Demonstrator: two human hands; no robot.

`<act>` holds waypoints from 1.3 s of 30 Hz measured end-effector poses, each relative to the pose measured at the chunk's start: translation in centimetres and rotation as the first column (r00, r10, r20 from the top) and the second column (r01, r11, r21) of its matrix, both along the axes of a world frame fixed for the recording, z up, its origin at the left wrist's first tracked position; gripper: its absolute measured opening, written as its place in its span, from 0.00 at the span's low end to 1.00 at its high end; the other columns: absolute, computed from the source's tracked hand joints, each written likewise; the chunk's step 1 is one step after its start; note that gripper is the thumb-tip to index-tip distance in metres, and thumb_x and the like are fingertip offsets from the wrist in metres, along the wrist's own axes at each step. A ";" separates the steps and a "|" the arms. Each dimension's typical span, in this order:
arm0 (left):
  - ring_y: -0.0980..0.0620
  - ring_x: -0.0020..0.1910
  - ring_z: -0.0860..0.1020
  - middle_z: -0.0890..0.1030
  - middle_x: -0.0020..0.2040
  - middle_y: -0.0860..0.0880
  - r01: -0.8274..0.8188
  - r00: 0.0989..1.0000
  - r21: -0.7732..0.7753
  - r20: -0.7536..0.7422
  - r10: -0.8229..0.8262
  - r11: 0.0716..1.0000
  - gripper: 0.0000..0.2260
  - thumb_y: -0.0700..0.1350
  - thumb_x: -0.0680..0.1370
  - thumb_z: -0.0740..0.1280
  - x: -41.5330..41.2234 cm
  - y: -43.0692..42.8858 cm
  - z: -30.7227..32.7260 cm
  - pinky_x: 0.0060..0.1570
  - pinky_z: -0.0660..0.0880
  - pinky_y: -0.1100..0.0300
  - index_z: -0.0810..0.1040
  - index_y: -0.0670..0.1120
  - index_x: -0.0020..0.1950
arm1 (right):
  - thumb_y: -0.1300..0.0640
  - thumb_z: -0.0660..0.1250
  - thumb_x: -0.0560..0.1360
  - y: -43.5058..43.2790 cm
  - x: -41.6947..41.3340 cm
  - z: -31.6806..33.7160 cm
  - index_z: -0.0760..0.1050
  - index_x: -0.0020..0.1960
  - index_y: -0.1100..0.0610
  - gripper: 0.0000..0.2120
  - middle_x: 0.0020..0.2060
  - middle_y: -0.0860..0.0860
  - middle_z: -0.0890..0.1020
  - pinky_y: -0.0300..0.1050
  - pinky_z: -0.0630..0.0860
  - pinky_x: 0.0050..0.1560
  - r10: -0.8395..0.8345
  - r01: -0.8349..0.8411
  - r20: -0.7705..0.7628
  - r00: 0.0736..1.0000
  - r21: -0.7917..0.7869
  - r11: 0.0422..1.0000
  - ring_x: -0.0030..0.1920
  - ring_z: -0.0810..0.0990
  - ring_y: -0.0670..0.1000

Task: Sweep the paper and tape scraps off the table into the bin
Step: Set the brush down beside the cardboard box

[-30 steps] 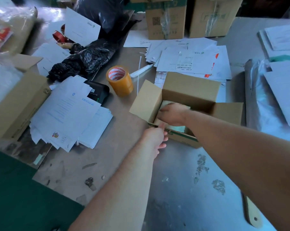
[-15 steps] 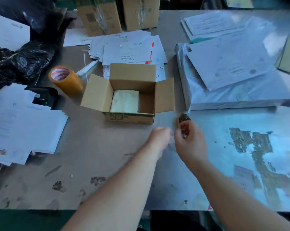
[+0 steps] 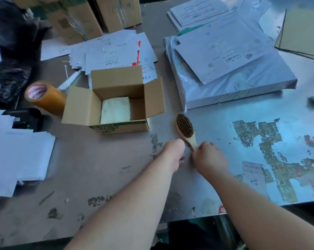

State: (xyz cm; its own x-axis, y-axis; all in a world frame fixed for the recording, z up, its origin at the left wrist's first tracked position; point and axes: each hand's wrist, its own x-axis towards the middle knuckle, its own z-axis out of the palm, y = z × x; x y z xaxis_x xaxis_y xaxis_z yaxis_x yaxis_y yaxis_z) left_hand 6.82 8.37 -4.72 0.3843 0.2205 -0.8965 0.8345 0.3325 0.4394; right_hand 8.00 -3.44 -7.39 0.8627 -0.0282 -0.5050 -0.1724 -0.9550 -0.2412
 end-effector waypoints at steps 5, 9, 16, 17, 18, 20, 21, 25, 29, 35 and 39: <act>0.47 0.35 0.77 0.77 0.43 0.46 -0.052 0.998 -0.062 0.030 0.054 0.997 0.06 0.39 0.73 0.58 0.2 1.7 1.0 0.40 0.71 0.58 0.73 0.47 0.45 | 0.47 0.70 0.74 1.2 0.4 0.6 0.81 0.37 0.59 0.16 0.32 0.57 0.84 0.56 0.84 0.44 -0.258 0.330 -0.215 0.942 0.453 0.828 0.35 0.83 0.58; 0.48 0.38 0.84 0.85 0.43 0.47 -0.135 0.979 -0.120 0.137 0.151 0.984 0.11 0.38 0.76 0.58 1.2 3.3 2.7 0.36 0.77 0.59 0.79 0.45 0.50 | 0.56 0.66 0.83 3.0 0.7 3.5 0.82 0.50 0.64 0.12 0.45 0.62 0.86 0.52 0.84 0.46 -0.287 0.600 -0.529 0.798 0.737 0.312 0.43 0.86 0.54; 0.44 0.51 0.82 0.86 0.53 0.43 -0.207 0.901 -0.114 0.365 0.235 0.972 0.15 0.41 0.74 0.59 2.7 6.5 7.5 0.46 0.74 0.52 0.85 0.47 0.51 | 0.58 0.69 0.80 8.0 3.4 8.7 0.77 0.53 0.55 0.03 0.48 0.55 0.86 0.57 0.83 0.54 -0.278 0.230 -0.113 0.954 0.869 0.437 0.48 0.87 0.55; 0.44 0.51 0.81 0.86 0.53 0.42 -0.238 0.888 -0.107 0.378 0.261 0.965 0.15 0.41 0.76 0.59 2.7 7.2 8.0 0.47 0.74 0.51 0.85 0.46 0.53 | 0.58 0.69 0.80 9.0 4.0 9.6 0.77 0.53 0.52 0.03 0.47 0.51 0.86 0.54 0.83 0.53 -0.237 0.151 -0.037 0.971 0.862 0.484 0.48 0.86 0.52; 0.44 0.52 0.81 0.86 0.53 0.43 -0.273 0.875 -0.103 0.386 0.292 0.956 0.15 0.42 0.77 0.59 2.7 8.0 8.4 0.49 0.75 0.50 0.85 0.46 0.55 | 0.59 0.68 0.80 10.0 4.5 10.6 0.78 0.52 0.49 0.05 0.46 0.48 0.86 0.50 0.83 0.51 -0.184 0.072 0.031 0.982 0.847 0.526 0.46 0.86 0.49; 0.46 0.51 0.82 0.87 0.50 0.45 -0.359 0.843 -0.105 0.391 0.371 0.927 0.14 0.43 0.79 0.59 2.3 9.8 8.8 0.48 0.76 0.52 0.84 0.47 0.55 | 0.59 0.68 0.79 12.3 5.7 12.2 0.78 0.51 0.47 0.07 0.43 0.44 0.86 0.44 0.81 0.46 -0.056 -0.075 0.135 0.989 0.796 0.601 0.43 0.85 0.43; 0.47 0.49 0.82 0.87 0.47 0.46 -0.400 0.832 -0.106 0.374 0.409 0.910 0.13 0.43 0.80 0.60 2.0 10.7 8.8 0.46 0.75 0.54 0.84 0.47 0.53 | 0.59 0.68 0.79 13.4 6.3 12.5 0.77 0.52 0.48 0.06 0.43 0.44 0.85 0.43 0.80 0.46 0.012 -0.145 0.177 0.984 0.760 0.634 0.42 0.84 0.43; 0.52 0.40 0.79 0.82 0.43 0.51 -0.527 0.799 -0.110 0.275 0.535 0.843 0.07 0.45 0.82 0.63 0.1 14.3 7.9 0.43 0.72 0.59 0.80 0.49 0.49 | 0.56 0.69 0.77 18.6 9.4 12.5 0.75 0.52 0.46 0.08 0.47 0.43 0.82 0.47 0.77 0.50 0.344 -0.505 0.384 0.857 0.489 0.711 0.48 0.81 0.50; 0.48 0.42 0.79 0.81 0.55 0.46 -0.412 0.889 0.176 0.293 0.352 0.894 0.10 0.41 0.81 0.61 -3.0 16.2 4.9 0.42 0.74 0.57 0.78 0.53 0.57 | 0.59 0.63 0.78 22.7 11.3 11.3 0.74 0.58 0.47 0.11 0.55 0.49 0.79 0.49 0.74 0.44 0.723 -0.789 0.376 0.579 0.038 0.613 0.53 0.78 0.58; 0.45 0.70 0.74 0.75 0.71 0.47 -0.045 0.978 0.575 0.192 -0.081 0.817 0.29 0.50 0.73 0.59 -4.9 17.2 2.3 0.73 0.71 0.49 0.75 0.55 0.75 | 0.62 0.64 0.77 25.6 11.5 8.7 0.73 0.58 0.50 0.12 0.57 0.51 0.78 0.49 0.72 0.43 0.910 -0.855 0.264 0.321 -0.333 0.398 0.58 0.77 0.58; 0.46 0.74 0.72 0.74 0.75 0.47 0.007 0.983 0.630 0.136 -0.120 0.777 0.32 0.53 0.72 0.55 -4.6 17.6 1.7 0.74 0.69 0.46 0.73 0.55 0.77 | 0.63 0.64 0.77 26.1 11.7 7.4 0.72 0.62 0.51 0.15 0.59 0.52 0.77 0.51 0.74 0.43 0.927 -0.848 0.209 0.312 -0.379 0.371 0.59 0.78 0.58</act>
